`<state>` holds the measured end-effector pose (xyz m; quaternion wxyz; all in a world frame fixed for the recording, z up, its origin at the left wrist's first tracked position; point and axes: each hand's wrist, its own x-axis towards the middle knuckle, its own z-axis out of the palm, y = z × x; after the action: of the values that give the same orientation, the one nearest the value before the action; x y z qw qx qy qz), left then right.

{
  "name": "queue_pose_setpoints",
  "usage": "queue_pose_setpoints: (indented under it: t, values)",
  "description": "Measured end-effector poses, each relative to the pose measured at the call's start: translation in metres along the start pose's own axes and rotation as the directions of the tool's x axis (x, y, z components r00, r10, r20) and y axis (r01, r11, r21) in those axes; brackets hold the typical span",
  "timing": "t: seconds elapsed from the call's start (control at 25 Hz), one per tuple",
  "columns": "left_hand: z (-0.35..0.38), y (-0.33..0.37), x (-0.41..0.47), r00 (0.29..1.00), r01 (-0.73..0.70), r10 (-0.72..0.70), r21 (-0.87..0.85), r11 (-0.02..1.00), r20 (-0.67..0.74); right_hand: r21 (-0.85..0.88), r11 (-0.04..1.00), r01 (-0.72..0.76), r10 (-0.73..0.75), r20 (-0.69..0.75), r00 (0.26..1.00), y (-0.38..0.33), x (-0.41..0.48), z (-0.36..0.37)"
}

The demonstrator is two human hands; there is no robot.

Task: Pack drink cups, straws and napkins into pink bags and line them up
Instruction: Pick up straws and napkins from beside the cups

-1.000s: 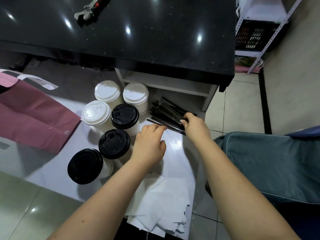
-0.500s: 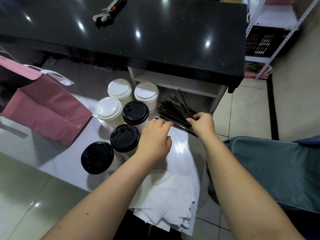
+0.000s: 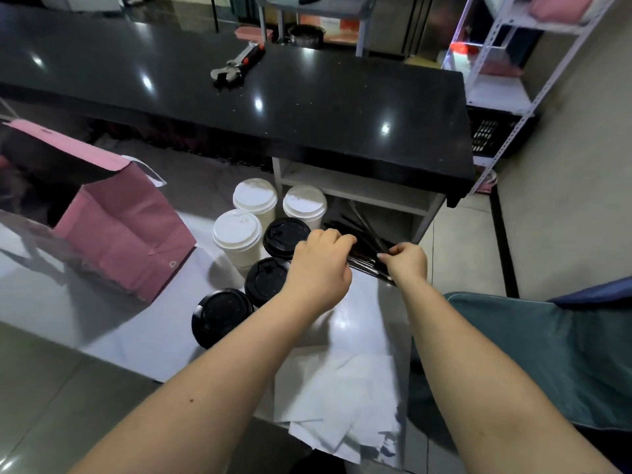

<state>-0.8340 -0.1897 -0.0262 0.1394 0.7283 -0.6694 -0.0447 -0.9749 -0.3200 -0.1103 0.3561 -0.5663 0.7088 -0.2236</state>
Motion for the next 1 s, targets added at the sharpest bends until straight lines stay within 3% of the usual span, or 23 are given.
queue_pose_setpoints:
  t: [0.16,0.36,0.56,0.76,1.0]
  values:
    - [-0.010,-0.019,-0.004,1.000,-0.001,0.001,0.003,1.000,-0.003,-0.100,0.994,-0.051,0.044,-0.064,0.997,0.002,-0.004,0.018]
    - [-0.007,-0.025,0.000,1.000,0.000,-0.001,0.068,0.998,0.010,-0.043,0.999,0.021,-0.026,-0.120,0.992,0.004,-0.012,0.014]
    - [0.006,-0.014,0.008,1.000,0.002,-0.003,0.100,0.995,0.011,-0.100,0.985,0.141,-0.139,0.028,0.990,0.005,-0.001,0.003]
    - [0.017,-0.004,0.014,0.999,0.006,-0.011,0.155,0.988,0.037,-0.212,0.928,0.306,-0.254,0.240,0.937,0.014,0.005,-0.012]
    - [-0.013,-0.017,0.032,0.999,0.044,-0.038,0.186,0.982,-0.034,-0.144,0.831,0.538,-0.498,0.239,0.833,-0.035,-0.016,-0.040]
